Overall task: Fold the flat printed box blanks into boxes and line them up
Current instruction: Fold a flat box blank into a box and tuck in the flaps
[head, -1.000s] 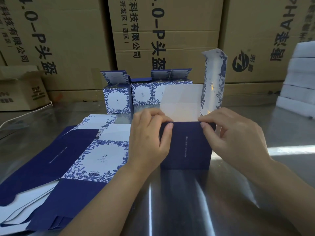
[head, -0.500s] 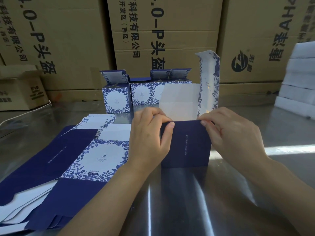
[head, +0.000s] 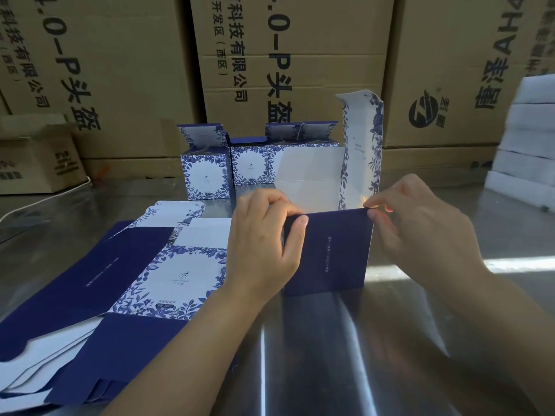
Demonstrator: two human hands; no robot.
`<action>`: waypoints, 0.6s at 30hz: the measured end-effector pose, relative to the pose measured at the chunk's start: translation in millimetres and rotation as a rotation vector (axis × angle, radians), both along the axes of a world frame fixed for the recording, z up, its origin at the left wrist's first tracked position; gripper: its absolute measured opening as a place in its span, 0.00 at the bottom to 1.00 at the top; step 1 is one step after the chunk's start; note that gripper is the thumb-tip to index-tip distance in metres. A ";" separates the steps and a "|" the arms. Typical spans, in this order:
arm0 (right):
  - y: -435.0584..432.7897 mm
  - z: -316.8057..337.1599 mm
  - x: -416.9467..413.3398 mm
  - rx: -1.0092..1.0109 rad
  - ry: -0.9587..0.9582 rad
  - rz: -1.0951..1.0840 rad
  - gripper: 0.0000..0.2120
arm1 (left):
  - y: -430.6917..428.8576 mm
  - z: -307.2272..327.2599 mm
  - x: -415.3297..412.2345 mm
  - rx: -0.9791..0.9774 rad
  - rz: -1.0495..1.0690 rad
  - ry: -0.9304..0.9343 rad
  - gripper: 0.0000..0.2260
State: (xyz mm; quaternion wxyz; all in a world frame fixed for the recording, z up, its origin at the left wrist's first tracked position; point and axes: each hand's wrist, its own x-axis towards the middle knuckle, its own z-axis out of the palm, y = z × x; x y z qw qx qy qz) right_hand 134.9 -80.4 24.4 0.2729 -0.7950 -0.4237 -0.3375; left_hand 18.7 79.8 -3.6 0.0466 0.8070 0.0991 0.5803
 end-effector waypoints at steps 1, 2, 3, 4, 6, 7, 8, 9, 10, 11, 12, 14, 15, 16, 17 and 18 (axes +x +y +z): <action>0.8 0.0 0.0 -0.014 0.007 -0.001 0.05 | 0.1 -0.5 -0.2 -0.002 -0.006 -0.002 0.10; 1.2 0.0 -0.3 -0.023 0.005 -0.002 0.05 | 0.4 -1.0 -0.5 -0.007 -0.014 -0.007 0.10; 1.5 0.1 -0.5 -0.025 0.001 -0.001 0.05 | 0.9 -1.4 -0.9 -0.018 -0.022 -0.015 0.09; 1.3 0.4 -0.7 -0.024 0.001 0.002 0.05 | 1.4 -1.5 -1.3 -0.033 -0.030 -0.025 0.09; 0.8 0.9 -0.7 -0.023 0.007 0.005 0.05 | 2.6 -1.3 -1.6 -0.051 -0.038 -0.040 0.09; 0.6 1.0 -0.6 -0.023 0.010 0.006 0.05 | 3.1 -1.4 -1.5 -0.049 -0.041 -0.042 0.09; 0.3 1.2 -0.6 -0.022 0.010 0.008 0.05 | 3.4 -1.7 -1.2 -0.044 -0.046 -0.041 0.08; 0.0 1.4 -0.6 -0.022 0.007 0.010 0.05 | 3.6 -2.2 -0.9 -0.039 -0.050 -0.041 0.08; -0.3 1.9 -0.7 -0.025 0.003 0.013 0.05 | 3.9 -2.4 -0.7 -0.037 -0.053 -0.041 0.08; -0.8 2.5 -0.9 -0.030 -0.002 0.016 0.05 | 4.0 -2.4 -0.5 -0.037 -0.054 -0.041 0.08; -1.2 3.2 -1.3 -0.034 -0.006 0.019 0.05 | 4.1 -2.5 -0.4 -0.038 -0.056 -0.041 0.07; -2.0 4.1 -2.2 -0.045 -0.009 0.014 0.06 | 4.3 -2.7 -0.1 -0.034 -0.063 -0.041 0.07; -1.9 4.0 -2.3 -0.051 -0.010 0.013 0.06 | 4.6 -2.7 -0.1 -0.032 -0.066 -0.040 0.07; -1.5 3.6 -2.3 -0.056 -0.011 0.015 0.07 | 4.7 -2.6 0.0 -0.031 -0.069 -0.039 0.07; -1.0 3.4 -1.8 -0.060 -0.007 0.016 0.07 | 4.7 -2.3 0.1 -0.031 -0.072 -0.039 0.07; -0.5 2.7 -1.1 -0.066 -0.001 0.016 0.07 | 4.6 -2.0 0.2 -0.032 -0.076 -0.039 0.07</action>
